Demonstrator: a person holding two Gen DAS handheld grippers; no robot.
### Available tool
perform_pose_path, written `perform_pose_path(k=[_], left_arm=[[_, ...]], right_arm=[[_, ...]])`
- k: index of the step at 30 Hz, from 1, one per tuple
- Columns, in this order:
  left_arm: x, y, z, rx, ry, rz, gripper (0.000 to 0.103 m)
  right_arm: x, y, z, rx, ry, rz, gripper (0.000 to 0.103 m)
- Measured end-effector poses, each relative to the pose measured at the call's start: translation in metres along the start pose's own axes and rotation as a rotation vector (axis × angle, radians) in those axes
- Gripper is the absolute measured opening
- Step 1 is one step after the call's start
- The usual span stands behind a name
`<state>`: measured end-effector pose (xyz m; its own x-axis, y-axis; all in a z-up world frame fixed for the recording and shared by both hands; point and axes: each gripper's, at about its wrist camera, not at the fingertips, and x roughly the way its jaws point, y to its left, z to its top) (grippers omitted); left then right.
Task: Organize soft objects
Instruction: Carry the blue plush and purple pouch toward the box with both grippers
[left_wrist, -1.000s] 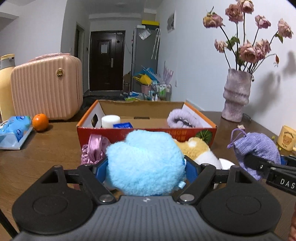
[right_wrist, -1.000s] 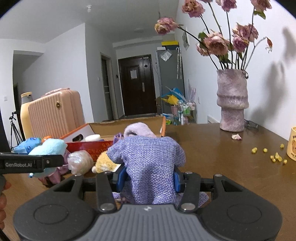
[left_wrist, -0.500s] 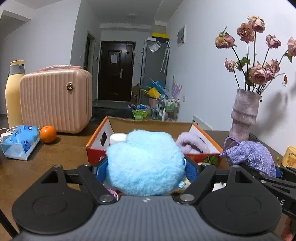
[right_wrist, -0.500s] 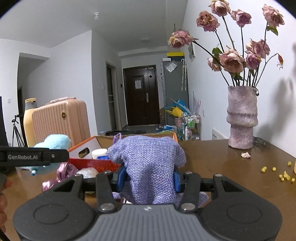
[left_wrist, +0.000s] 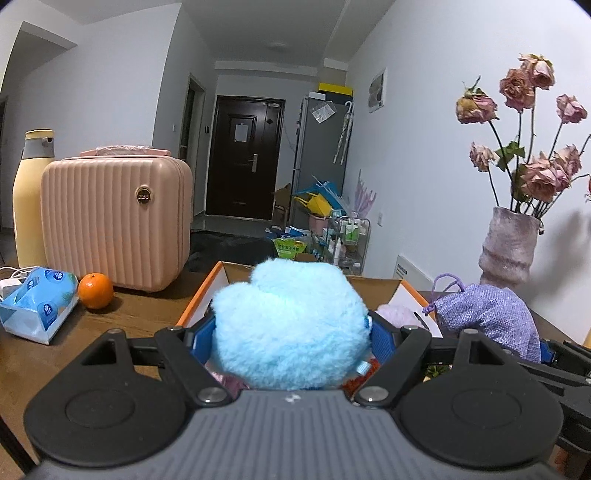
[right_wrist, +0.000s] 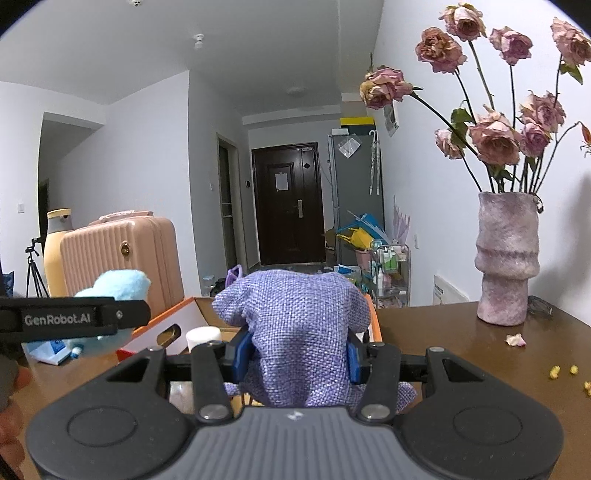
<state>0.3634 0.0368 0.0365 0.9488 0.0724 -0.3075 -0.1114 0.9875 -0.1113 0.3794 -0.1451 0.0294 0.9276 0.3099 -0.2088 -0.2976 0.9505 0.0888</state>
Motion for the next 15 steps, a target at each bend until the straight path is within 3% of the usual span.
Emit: perform_pose_path(k=[15], left_arm=[[0.043, 0.004, 0.014, -0.025, -0.011, 0.033, 0.081]], right_arm=[[0.055, 0.003, 0.021, -0.036, 0.021, 0.019, 0.048]])
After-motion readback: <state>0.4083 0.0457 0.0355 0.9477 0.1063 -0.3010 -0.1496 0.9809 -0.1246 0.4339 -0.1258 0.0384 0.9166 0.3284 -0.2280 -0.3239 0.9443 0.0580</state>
